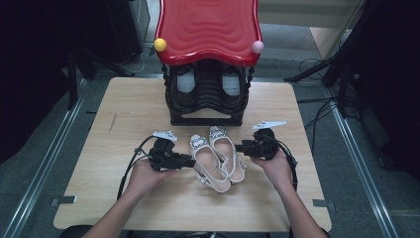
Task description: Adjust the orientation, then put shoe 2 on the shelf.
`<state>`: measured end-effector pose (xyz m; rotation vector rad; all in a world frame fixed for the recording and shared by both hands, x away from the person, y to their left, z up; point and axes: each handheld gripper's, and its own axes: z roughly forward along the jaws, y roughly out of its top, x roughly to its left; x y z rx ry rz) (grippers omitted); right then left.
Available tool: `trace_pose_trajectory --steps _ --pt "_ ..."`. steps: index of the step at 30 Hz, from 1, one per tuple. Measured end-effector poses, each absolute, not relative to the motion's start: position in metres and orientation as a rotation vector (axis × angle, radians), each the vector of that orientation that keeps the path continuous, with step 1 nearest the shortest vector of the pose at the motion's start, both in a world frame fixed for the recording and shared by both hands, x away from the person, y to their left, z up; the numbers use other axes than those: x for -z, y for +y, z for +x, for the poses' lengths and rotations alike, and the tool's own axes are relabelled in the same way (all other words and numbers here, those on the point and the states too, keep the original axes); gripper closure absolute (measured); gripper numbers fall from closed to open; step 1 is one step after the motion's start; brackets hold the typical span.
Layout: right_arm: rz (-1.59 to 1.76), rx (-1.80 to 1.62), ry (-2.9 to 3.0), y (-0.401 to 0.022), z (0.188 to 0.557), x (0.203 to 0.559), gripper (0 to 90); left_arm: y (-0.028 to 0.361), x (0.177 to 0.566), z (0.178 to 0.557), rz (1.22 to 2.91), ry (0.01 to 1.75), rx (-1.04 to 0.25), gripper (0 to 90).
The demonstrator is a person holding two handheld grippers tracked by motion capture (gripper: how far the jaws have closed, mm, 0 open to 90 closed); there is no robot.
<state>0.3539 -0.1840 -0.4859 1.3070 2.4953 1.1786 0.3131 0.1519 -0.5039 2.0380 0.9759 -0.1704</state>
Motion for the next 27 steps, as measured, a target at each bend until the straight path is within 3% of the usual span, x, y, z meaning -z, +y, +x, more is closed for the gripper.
trace_pose_trajectory --steps 2,7,27 --pt "1.292 -1.190 2.504 -0.182 0.352 0.482 58.0 0.156 0.502 0.313 2.032 0.977 0.142 55.7" --pt "1.271 -1.189 2.510 -0.177 0.350 0.476 54.7 0.165 0.499 0.315 2.026 1.005 0.127 51.6" --pt "1.233 -1.160 2.620 -0.133 0.347 0.472 57.6 0.185 0.497 0.320 2.010 1.059 0.106 49.2"
